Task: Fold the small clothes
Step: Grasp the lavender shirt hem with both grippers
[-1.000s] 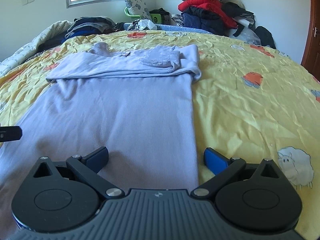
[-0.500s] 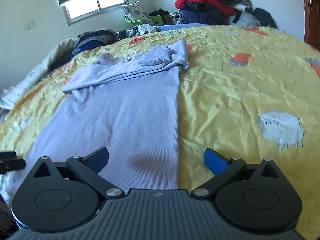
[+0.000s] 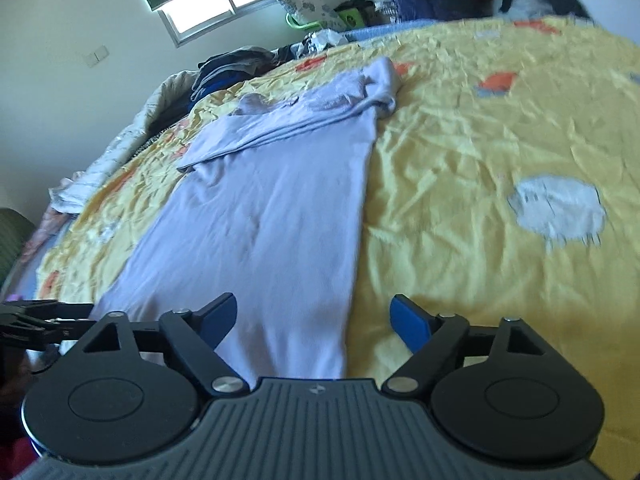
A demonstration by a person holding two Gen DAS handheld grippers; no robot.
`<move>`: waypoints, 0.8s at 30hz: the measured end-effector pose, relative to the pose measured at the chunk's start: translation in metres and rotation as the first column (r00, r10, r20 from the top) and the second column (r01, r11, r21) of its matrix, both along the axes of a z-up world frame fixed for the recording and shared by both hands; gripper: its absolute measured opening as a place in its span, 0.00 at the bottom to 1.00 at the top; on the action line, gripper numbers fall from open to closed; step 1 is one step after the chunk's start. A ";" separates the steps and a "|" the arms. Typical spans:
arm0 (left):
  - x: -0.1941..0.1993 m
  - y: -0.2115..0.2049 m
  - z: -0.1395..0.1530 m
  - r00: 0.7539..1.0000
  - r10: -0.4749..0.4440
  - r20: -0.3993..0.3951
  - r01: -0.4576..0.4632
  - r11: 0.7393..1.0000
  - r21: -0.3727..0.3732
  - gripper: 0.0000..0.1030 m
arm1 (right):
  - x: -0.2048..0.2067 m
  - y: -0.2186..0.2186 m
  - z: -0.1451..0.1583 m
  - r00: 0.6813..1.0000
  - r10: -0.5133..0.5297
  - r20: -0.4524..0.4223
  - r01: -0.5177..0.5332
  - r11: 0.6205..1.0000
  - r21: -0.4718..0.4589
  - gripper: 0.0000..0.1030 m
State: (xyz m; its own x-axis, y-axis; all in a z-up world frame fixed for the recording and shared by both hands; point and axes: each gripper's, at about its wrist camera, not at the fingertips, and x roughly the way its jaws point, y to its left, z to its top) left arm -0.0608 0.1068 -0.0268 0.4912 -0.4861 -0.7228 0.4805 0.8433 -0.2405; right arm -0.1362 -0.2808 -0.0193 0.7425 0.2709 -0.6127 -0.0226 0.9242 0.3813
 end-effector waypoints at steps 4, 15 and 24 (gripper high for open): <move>-0.001 0.000 0.001 0.999 -0.039 -0.033 0.038 0.998 -0.042 0.80 | -0.013 -0.014 0.000 0.999 0.020 -0.029 -0.018 0.997 0.073 0.72; -0.003 -0.001 0.002 0.996 -0.065 -0.054 0.062 0.997 -0.048 0.72 | -0.032 -0.030 -0.007 0.993 0.093 -0.079 -0.076 0.977 0.199 0.46; -0.003 0.004 0.004 0.999 -0.022 -0.046 0.021 1.000 -0.011 0.37 | -0.036 -0.025 -0.015 0.985 0.131 -0.108 -0.106 0.971 0.216 0.13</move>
